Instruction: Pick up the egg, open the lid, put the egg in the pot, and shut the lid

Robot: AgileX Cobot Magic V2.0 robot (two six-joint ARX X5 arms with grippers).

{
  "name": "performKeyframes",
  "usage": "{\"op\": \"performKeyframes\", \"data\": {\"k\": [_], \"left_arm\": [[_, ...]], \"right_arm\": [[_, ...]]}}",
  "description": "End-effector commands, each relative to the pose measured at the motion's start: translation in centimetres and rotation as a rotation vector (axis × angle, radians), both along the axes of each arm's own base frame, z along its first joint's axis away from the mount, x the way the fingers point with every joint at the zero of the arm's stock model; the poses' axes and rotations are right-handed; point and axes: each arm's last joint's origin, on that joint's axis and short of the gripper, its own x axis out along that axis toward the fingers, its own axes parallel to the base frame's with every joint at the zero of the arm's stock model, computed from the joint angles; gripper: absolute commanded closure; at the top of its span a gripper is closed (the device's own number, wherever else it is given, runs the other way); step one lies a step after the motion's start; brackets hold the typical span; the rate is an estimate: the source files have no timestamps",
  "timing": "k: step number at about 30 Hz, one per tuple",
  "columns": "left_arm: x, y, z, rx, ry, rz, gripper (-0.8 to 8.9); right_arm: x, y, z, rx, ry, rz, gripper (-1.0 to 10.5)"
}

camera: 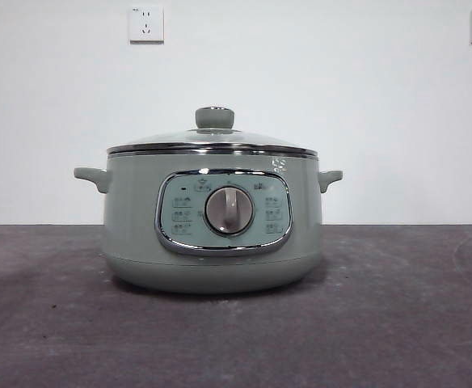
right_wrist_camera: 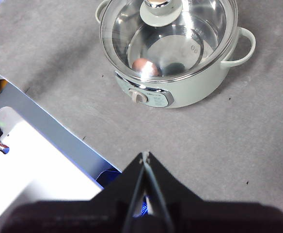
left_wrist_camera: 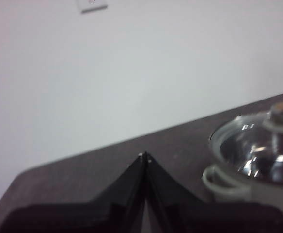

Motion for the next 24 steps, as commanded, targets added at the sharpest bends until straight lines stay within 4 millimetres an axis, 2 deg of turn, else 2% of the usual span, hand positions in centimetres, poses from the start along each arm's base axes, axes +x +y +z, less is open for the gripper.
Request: {"op": "performKeyframes", "data": {"k": [1, 5, 12, 18, 24], "left_arm": [[0.1, 0.2, -1.9, -0.029, 0.011, 0.043, 8.17], [0.0, 0.4, -4.3, -0.057, 0.028, 0.093, 8.17], [0.3, 0.5, -7.2, -0.089, 0.068, 0.118, 8.17], [0.6, 0.6, -8.8, -0.120, 0.123, 0.122, 8.17], [0.5, 0.5, -9.6, -0.117, 0.204, 0.116, 8.17]], "right_arm": [[-0.2, -0.1, -0.1, -0.005, 0.016, -0.007, 9.5], [-0.2, -0.1, -0.1, -0.005, 0.016, -0.007, 9.5], [-0.2, -0.1, -0.1, -0.005, 0.016, -0.007, 9.5], [-0.2, -0.1, -0.1, -0.005, 0.016, -0.007, 9.5], [-0.2, -0.1, -0.1, -0.005, 0.016, -0.007, 9.5]]}}
